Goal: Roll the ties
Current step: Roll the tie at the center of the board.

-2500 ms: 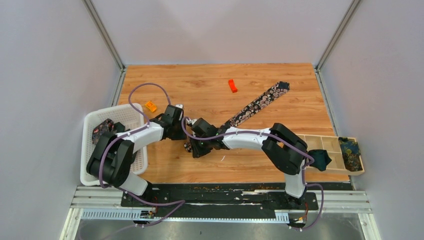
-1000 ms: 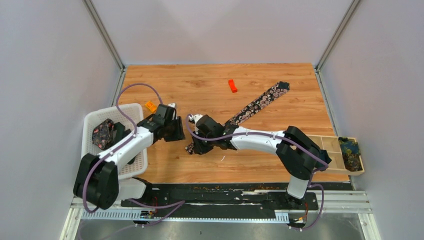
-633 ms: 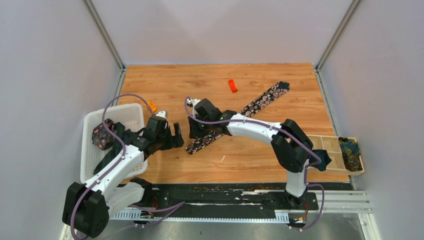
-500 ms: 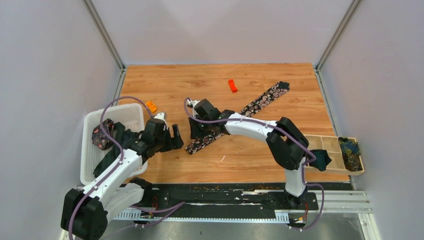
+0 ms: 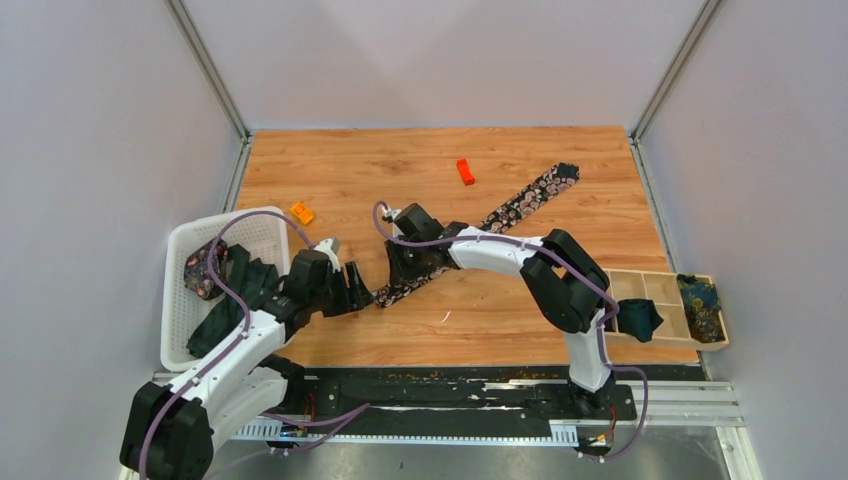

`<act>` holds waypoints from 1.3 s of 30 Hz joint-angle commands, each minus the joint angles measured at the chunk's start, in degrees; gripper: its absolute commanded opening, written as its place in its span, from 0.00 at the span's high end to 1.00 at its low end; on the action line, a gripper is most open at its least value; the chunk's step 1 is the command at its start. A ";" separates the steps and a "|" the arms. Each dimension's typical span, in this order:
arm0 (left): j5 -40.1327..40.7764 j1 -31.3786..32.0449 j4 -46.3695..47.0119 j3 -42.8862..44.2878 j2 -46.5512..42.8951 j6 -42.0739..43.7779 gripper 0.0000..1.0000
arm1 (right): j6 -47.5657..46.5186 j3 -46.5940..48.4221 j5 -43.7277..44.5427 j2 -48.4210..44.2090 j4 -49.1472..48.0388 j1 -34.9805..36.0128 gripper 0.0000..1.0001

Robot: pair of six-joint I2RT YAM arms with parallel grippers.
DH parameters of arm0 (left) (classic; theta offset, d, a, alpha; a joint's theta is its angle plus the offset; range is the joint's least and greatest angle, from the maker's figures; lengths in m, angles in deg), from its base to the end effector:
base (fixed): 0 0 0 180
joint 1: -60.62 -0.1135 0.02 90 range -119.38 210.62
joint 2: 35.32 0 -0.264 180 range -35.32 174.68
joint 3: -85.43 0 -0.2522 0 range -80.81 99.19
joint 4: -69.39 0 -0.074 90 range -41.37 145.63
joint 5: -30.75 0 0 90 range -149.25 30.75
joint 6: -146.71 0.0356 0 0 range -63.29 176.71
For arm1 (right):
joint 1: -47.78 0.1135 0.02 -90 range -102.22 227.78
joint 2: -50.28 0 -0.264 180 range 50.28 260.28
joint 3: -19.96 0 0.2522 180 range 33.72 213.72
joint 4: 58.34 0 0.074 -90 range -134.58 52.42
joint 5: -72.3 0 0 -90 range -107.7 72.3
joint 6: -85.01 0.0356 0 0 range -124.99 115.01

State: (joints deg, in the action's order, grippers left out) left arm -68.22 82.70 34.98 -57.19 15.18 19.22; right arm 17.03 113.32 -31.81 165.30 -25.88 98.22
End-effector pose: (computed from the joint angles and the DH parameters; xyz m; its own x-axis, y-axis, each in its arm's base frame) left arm 0.1567 -0.0696 0.1794 -0.8277 -0.3130 -0.4657 -0.0440 0.8636 -0.5022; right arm 0.2669 0.3368 0.1717 -0.7928 -0.3888 -0.4693 -0.5840 0.7047 0.4029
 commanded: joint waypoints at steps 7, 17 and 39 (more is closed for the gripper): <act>-4.28 0.19 10.46 -2.13 1.82 -5.26 0.33 | 0.72 -3.01 -1.62 0.21 -4.83 -0.77 0.84; -3.09 1.11 19.84 -5.81 5.76 -13.93 0.38 | 0.97 -4.56 -2.50 0.77 -6.69 -1.21 0.84; 0.85 2.53 28.06 -9.03 12.41 -25.32 0.54 | 1.02 -7.69 -3.77 0.02 -9.24 -2.09 0.85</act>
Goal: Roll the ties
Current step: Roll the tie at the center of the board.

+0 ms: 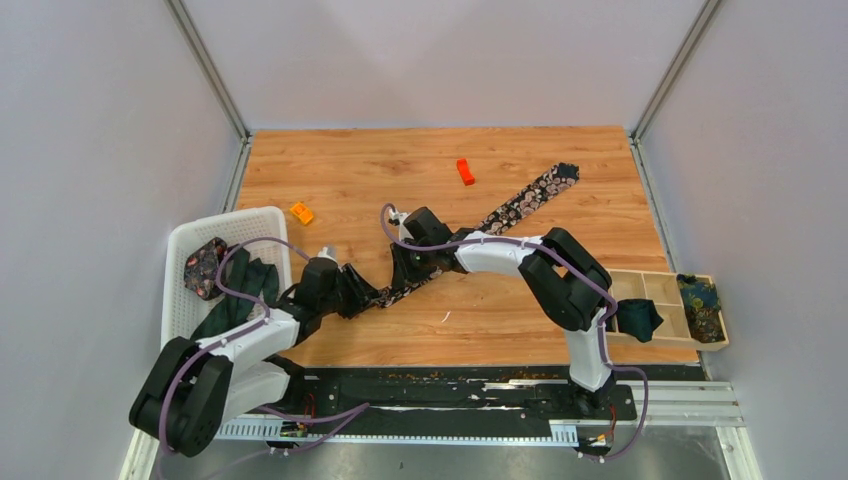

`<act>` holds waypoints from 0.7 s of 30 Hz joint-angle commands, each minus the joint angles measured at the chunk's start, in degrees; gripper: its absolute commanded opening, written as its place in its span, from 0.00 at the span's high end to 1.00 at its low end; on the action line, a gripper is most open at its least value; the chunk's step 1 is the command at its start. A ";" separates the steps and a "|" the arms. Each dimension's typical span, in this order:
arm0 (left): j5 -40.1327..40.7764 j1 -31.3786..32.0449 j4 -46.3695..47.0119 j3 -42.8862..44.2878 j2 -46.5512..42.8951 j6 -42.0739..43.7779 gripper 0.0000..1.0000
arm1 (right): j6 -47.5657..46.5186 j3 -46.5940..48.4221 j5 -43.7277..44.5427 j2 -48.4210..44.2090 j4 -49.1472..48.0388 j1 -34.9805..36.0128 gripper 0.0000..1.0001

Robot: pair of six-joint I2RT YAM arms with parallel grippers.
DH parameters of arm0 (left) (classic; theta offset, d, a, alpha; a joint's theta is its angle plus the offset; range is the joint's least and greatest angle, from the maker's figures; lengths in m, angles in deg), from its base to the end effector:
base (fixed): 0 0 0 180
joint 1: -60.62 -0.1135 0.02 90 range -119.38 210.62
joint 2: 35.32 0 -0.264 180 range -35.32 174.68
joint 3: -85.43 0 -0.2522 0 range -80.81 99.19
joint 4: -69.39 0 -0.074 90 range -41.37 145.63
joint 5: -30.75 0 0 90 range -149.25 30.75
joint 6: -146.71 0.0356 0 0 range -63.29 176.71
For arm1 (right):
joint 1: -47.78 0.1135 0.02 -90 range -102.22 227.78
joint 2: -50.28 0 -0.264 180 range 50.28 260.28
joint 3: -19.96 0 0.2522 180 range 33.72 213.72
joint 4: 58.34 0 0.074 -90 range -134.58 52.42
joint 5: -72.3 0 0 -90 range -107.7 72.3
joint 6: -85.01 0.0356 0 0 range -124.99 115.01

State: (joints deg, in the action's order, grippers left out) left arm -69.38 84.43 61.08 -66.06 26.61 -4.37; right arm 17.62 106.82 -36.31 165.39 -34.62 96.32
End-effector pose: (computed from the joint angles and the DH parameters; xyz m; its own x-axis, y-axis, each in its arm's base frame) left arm 0.1692 -0.0815 0.1350 -0.7475 -0.6120 -0.2584 -0.2828 0.6451 -0.7098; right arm 0.2699 0.3227 0.1483 -0.8045 -0.3603 -0.4721 -0.5753 0.6702 0.4689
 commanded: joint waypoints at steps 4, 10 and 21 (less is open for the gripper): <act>2.13 1.21 3.64 -0.17 2.58 -2.10 0.63 | 0.88 -1.46 0.65 -0.59 -0.64 -0.24 0.85; 2.15 1.41 0.15 2.80 4.19 1.72 0.88 | 1.36 -1.74 0.53 -2.23 -0.21 -0.14 0.85; 6.10 1.41 -20.05 6.63 -7.33 9.83 1.00 | 1.41 1.52 3.22 -8.84 4.55 4.03 0.75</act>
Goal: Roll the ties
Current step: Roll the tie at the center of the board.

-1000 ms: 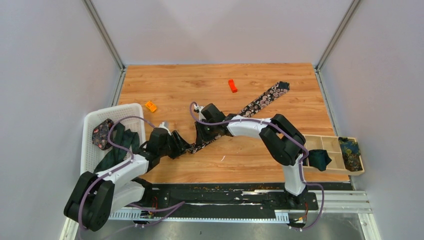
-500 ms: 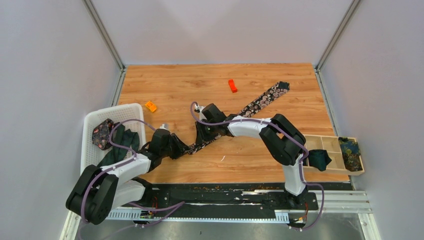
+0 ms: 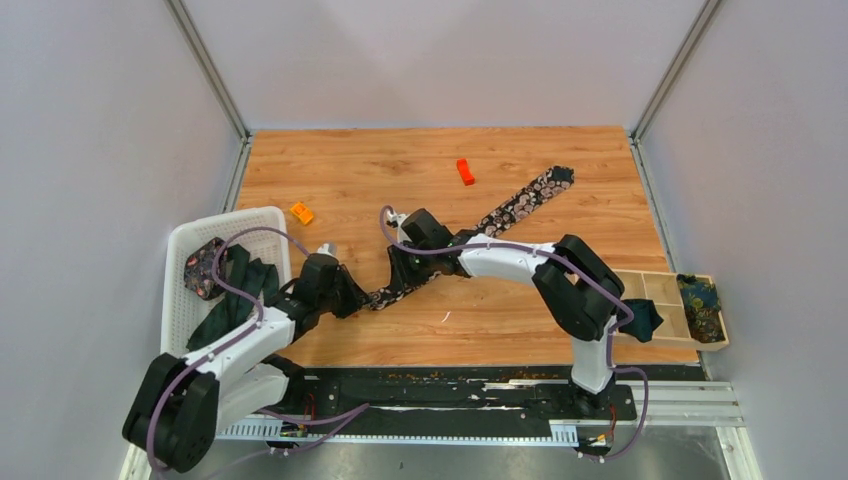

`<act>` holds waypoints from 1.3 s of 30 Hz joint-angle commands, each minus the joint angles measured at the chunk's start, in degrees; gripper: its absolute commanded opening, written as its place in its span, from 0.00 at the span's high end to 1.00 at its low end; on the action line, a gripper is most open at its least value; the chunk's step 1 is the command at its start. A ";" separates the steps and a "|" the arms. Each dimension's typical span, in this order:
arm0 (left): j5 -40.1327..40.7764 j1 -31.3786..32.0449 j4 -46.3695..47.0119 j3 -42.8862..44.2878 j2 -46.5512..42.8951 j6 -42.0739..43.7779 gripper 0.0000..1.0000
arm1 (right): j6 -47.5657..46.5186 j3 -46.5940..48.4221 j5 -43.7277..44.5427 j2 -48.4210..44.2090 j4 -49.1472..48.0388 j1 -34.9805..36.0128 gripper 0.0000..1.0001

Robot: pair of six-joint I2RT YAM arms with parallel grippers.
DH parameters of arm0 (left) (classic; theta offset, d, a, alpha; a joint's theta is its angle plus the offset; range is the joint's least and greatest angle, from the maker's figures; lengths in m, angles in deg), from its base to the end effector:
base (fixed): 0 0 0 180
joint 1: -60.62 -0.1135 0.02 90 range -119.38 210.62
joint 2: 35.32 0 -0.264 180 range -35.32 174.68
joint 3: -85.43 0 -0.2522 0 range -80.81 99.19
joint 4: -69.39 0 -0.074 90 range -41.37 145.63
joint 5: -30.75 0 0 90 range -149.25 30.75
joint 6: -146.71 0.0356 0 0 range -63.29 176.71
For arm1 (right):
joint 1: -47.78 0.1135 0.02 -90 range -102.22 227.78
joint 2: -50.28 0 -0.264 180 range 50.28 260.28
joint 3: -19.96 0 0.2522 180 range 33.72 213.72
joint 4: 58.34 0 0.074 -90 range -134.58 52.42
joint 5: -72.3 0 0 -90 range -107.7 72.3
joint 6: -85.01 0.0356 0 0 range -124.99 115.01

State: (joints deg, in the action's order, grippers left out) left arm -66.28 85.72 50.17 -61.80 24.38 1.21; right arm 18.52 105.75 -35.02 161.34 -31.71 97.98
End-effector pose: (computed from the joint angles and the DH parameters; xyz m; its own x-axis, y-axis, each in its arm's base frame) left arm 0.1679 -0.0834 0.1484 -0.7801 -0.5378 -0.3197 -0.2562 0.7408 -0.6209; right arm 0.2540 0.3214 0.1672 -0.8014 -0.3669 -0.4724 -0.5794 0.6721 0.4610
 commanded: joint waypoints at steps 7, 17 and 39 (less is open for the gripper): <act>4.81 0.17 -17.67 3.66 -11.76 5.30 1.00 | 1.86 4.55 3.28 -3.00 1.59 5.67 0.78; 3.00 0.12 -20.60 4.41 -14.16 5.71 1.00 | 3.12 6.52 4.95 3.39 0.36 6.97 0.83; 0.52 0.12 -23.66 9.91 -14.87 5.84 1.00 | 4.00 8.36 2.67 6.14 -0.83 9.94 0.85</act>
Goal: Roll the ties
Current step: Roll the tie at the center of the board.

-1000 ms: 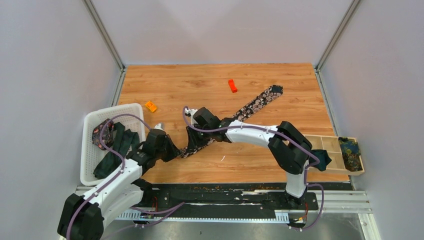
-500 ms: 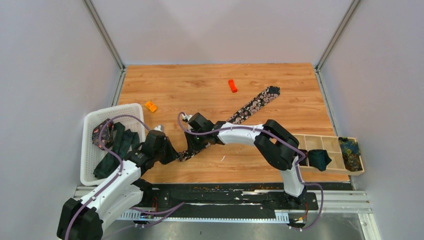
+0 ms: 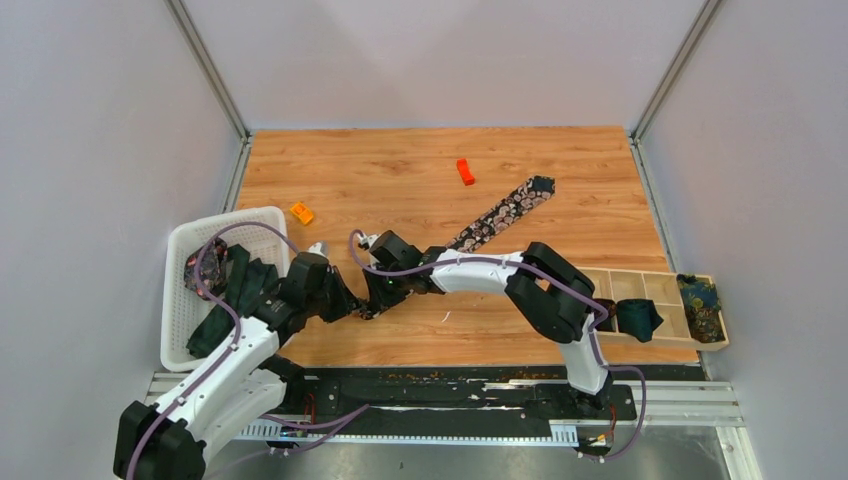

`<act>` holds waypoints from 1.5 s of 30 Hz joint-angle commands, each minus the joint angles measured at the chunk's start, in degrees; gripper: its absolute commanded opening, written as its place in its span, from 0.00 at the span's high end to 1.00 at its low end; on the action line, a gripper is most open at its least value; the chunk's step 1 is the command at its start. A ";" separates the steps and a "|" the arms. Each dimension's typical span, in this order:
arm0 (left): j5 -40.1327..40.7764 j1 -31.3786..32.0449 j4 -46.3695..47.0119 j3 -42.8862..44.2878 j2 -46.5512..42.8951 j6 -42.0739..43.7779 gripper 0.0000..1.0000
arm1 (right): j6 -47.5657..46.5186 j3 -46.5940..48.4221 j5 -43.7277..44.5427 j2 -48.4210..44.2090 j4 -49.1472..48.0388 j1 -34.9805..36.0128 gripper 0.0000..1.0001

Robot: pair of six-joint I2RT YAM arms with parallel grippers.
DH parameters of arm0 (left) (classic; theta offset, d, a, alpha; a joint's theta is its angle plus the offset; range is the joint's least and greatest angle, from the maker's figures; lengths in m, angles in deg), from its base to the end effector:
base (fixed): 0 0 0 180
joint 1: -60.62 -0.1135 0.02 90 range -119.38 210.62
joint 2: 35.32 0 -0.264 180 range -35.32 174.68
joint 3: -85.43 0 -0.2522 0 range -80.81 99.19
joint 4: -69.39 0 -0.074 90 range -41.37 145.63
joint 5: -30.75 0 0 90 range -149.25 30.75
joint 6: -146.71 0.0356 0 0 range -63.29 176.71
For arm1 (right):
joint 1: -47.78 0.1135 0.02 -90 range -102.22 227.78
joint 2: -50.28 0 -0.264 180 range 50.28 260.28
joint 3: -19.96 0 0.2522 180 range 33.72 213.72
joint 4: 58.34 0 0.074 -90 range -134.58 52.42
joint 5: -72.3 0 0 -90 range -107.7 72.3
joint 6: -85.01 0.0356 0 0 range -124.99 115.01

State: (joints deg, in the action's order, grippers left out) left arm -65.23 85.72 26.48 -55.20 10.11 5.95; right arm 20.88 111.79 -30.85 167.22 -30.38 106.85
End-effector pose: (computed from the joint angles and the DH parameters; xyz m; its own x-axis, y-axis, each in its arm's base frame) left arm 0.1409 -0.0701 0.1924 -0.8069 -0.4727 -0.3544 -0.2230 0.7992 -0.5581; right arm 0.2157 0.3758 0.1550 -0.7648 -0.4498 -0.4613 -0.6355 0.6440 0.4258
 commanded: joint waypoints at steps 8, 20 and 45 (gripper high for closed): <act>0.09 0.12 -0.19 3.98 0.31 1.47 1.00 | 2.07 4.59 -2.93 1.44 -3.16 1.75 0.85; 0.58 0.12 4.57 4.70 9.00 2.92 1.00 | 1.28 4.44 -2.57 2.22 -2.92 1.20 0.86; 2.11 -0.14 13.52 10.20 26.85 2.81 0.96 | -2.00 -8.92 -0.45 -11.76 -1.11 -3.17 0.83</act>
State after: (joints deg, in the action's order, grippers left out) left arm -64.46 85.70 36.27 -47.46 35.55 8.49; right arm 19.89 105.34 -31.66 158.33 -29.66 103.97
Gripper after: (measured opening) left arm 0.021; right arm 0.167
